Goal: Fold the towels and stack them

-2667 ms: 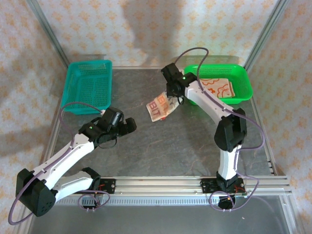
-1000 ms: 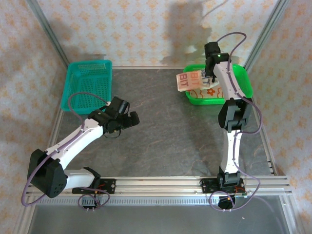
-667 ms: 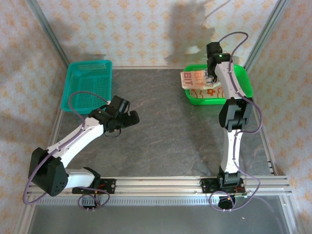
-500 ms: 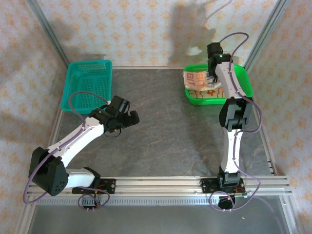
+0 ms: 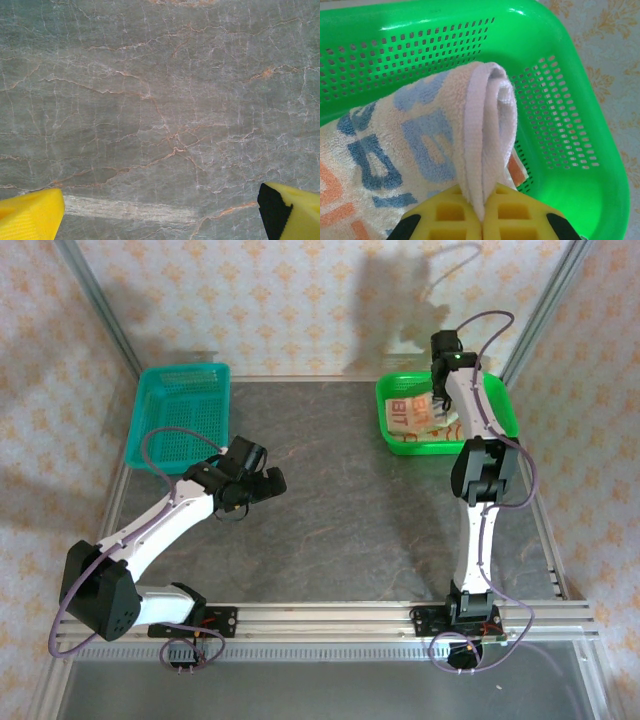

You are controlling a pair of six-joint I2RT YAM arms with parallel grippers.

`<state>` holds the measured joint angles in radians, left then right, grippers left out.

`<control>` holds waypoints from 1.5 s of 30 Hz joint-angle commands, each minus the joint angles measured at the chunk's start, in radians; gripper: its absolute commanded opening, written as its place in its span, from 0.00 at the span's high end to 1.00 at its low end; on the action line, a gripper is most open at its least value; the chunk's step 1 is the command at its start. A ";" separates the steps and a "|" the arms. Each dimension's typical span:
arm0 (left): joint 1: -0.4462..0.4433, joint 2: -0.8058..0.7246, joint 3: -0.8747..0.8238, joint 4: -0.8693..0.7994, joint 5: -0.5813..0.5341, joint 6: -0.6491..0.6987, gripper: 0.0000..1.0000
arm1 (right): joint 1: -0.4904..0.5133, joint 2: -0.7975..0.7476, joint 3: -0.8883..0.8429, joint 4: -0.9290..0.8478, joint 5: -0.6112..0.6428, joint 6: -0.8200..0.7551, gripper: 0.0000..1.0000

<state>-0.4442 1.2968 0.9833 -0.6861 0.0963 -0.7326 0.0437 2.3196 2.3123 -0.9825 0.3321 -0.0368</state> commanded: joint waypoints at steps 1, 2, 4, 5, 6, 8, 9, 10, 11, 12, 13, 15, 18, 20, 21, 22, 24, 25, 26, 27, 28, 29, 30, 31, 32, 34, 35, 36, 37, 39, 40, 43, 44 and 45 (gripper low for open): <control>0.004 -0.002 0.032 -0.040 -0.006 0.010 0.00 | -0.012 0.035 0.035 0.015 0.015 -0.001 0.73; 0.006 -0.004 0.034 -0.043 -0.007 0.009 0.00 | -0.015 0.039 0.037 0.019 0.014 -0.001 0.63; 0.004 -0.010 0.035 -0.048 -0.012 0.011 0.00 | -0.018 0.038 0.030 0.041 0.012 -0.010 0.43; 0.005 -0.011 0.037 -0.050 -0.013 0.013 0.00 | -0.020 0.037 0.031 0.047 0.013 -0.009 0.38; 0.005 -0.015 0.037 -0.054 -0.016 0.013 0.00 | -0.021 0.036 0.033 0.049 0.010 -0.011 0.34; 0.006 -0.018 0.038 -0.062 -0.019 0.016 0.00 | -0.021 0.026 0.031 0.047 0.005 0.002 0.30; 0.006 -0.020 0.040 -0.066 -0.023 0.019 0.00 | -0.021 0.017 0.026 0.045 0.004 0.011 0.29; 0.006 -0.022 0.040 -0.067 -0.031 0.023 0.00 | -0.021 0.005 0.015 0.045 -0.002 0.020 0.25; 0.007 -0.024 0.042 -0.072 -0.040 0.027 0.00 | -0.022 -0.009 0.004 0.046 -0.006 0.025 0.21; 0.010 -0.026 0.045 -0.077 -0.051 0.036 0.00 | -0.021 -0.029 -0.014 0.048 -0.010 0.032 0.16; 0.015 -0.026 0.051 -0.084 -0.066 0.048 0.00 | -0.021 -0.053 -0.038 0.056 -0.011 0.042 0.07; 0.031 -0.024 0.069 -0.105 -0.115 0.072 0.00 | -0.021 -0.119 -0.117 0.092 -0.037 0.055 0.01; 0.078 -0.023 0.100 -0.125 -0.180 0.125 0.00 | -0.021 -0.249 -0.274 0.168 -0.098 0.080 0.01; 0.115 -0.024 0.123 -0.136 -0.226 0.160 0.00 | -0.021 -0.353 -0.399 0.232 -0.145 0.098 0.01; 0.127 -0.028 0.127 -0.130 -0.253 0.184 0.00 | -0.021 -0.412 -0.470 0.267 -0.174 0.112 0.01; 0.135 -0.034 0.126 -0.122 -0.285 0.192 0.00 | -0.021 -0.470 -0.542 0.306 -0.196 0.131 0.01; 0.153 -0.055 0.104 -0.081 -0.347 0.252 0.00 | -0.022 -0.579 -0.675 0.362 -0.217 0.182 0.01; 0.157 -0.071 0.078 -0.044 -0.373 0.279 0.00 | -0.021 -0.628 -0.734 0.379 -0.226 0.205 0.01; 0.159 -0.088 0.049 -0.002 -0.389 0.307 0.00 | -0.021 -0.675 -0.794 0.400 -0.253 0.213 0.01; 0.160 -0.111 0.011 0.044 -0.413 0.335 0.00 | -0.021 -0.731 -0.872 0.434 -0.286 0.219 0.01; 0.162 -0.139 -0.036 0.098 -0.450 0.357 0.00 | -0.020 -0.797 -0.955 0.482 -0.302 0.236 0.01; 0.165 -0.163 -0.076 0.146 -0.485 0.382 0.00 | -0.021 -0.856 -1.038 0.529 -0.318 0.247 0.01; 0.166 -0.197 -0.130 0.209 -0.523 0.414 0.00 | -0.021 -0.923 -1.129 0.585 -0.328 0.263 0.01; 0.168 -0.226 -0.174 0.254 -0.558 0.435 0.00 | -0.021 -0.982 -1.208 0.638 -0.335 0.276 0.01; 0.172 -0.259 -0.227 0.304 -0.603 0.449 0.00 | -0.020 -1.048 -1.295 0.710 -0.341 0.275 0.01; 0.181 -0.324 -0.338 0.447 -0.650 0.502 0.00 | -0.016 -1.170 -1.465 0.838 -0.351 0.237 0.01; 0.187 -0.358 -0.400 0.528 -0.652 0.535 0.00 | -0.011 -1.226 -1.551 0.902 -0.345 0.211 0.01; 0.194 -0.386 -0.459 0.604 -0.652 0.552 0.00 | -0.002 -1.280 -1.640 0.967 -0.334 0.168 0.01; 0.202 -0.401 -0.499 0.654 -0.643 0.564 0.00 | 0.007 -1.315 -1.696 0.999 -0.322 0.131 0.01; 0.233 -0.391 -0.531 0.680 -0.637 0.569 0.00 | 0.028 -1.374 -1.789 1.056 -0.284 0.080 0.01; 0.244 -0.371 -0.528 0.677 -0.642 0.569 0.00 | 0.044 -1.388 -1.819 1.087 -0.256 0.066 0.01; 0.290 -0.275 -0.536 0.763 -0.629 0.594 0.00 | 0.075 -1.382 -1.895 1.224 -0.194 0.014 0.01; 0.307 -0.234 -0.547 0.830 -0.612 0.606 0.00 | 0.074 -1.354 -1.915 1.285 -0.164 0.015 0.01; 0.322 -0.189 -0.559 0.909 -0.606 0.610 0.00 | 0.074 -1.319 -1.928 1.346 -0.148 0.010 0.01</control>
<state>-0.1562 1.0332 0.4545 -0.0101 -0.4873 -0.1719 0.1127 0.9573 0.4137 0.0994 0.0780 0.0330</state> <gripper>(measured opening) 0.998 0.993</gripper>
